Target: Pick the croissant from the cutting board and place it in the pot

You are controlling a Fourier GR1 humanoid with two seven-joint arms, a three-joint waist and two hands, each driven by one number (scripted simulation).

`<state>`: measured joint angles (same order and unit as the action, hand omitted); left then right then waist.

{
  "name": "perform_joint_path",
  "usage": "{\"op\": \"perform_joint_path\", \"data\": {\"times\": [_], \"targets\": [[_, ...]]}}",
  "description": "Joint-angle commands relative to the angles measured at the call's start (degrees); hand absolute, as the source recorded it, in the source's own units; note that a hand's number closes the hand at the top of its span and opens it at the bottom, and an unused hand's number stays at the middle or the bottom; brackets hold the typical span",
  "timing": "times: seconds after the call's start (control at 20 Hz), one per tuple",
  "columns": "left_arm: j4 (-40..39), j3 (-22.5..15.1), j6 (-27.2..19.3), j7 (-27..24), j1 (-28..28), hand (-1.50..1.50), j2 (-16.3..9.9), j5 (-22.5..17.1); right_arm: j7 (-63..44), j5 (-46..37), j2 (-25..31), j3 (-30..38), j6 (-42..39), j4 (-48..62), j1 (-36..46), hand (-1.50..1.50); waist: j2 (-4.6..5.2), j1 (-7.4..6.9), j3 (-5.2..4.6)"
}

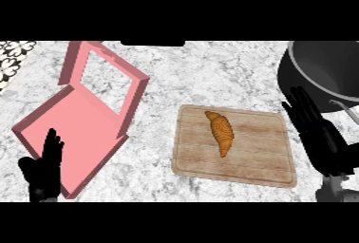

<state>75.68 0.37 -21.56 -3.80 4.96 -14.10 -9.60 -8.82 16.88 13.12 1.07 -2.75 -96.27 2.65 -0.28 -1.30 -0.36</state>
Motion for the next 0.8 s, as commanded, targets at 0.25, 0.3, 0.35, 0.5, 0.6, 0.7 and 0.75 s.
{"op": "perform_joint_path", "data": {"times": [0.25,0.3,0.35,0.5,0.6,0.7,0.75], "targets": [[10.4,-3.9,6.7,1.2,-14.6,0.00,-3.3,0.2,8.5,-8.1,8.7,-5.9,-13.5,9.8,23.1,1.50,1.60,-4.41,0.64],[8.1,-4.0,5.7,1.3,-10.8,0.00,-1.8,0.0,9.7,-20.1,18.1,-9.1,-14.1,2.3,22.2,1.50,-1.04,-3.78,-1.30],[9.9,-5.1,6.5,2.2,-13.7,0.00,-1.1,-0.5,12.0,-24.3,18.4,-10.1,-13.0,6.8,22.1,1.50,1.29,-3.33,0.21],[12.3,-4.6,8.0,7.4,-17.3,0.00,-2.7,-2.3,27.4,-23.9,12.8,-8.9,-11.1,20.6,24.0,-1.50,1.95,-3.62,0.77],[13.7,-4.4,7.6,9.6,-17.1,0.00,-3.3,-2.3,35.2,-23.8,11.2,-8.5,-11.3,27.1,26.6,-1.50,1.69,-3.62,0.72],[13.8,-3.6,8.4,10.3,-16.7,0.00,-4.4,-2.8,44.5,-24.6,13.2,-8.7,-14.2,30.6,26.3,-1.50,1.36,-2.25,0.64],[13.3,-3.6,7.0,12.2,-19.8,0.00,-3.9,-2.2,44.3,-25.0,12.6,-8.9,-15.1,34.0,31.7,-1.50,1.45,-2.38,0.60]]}}
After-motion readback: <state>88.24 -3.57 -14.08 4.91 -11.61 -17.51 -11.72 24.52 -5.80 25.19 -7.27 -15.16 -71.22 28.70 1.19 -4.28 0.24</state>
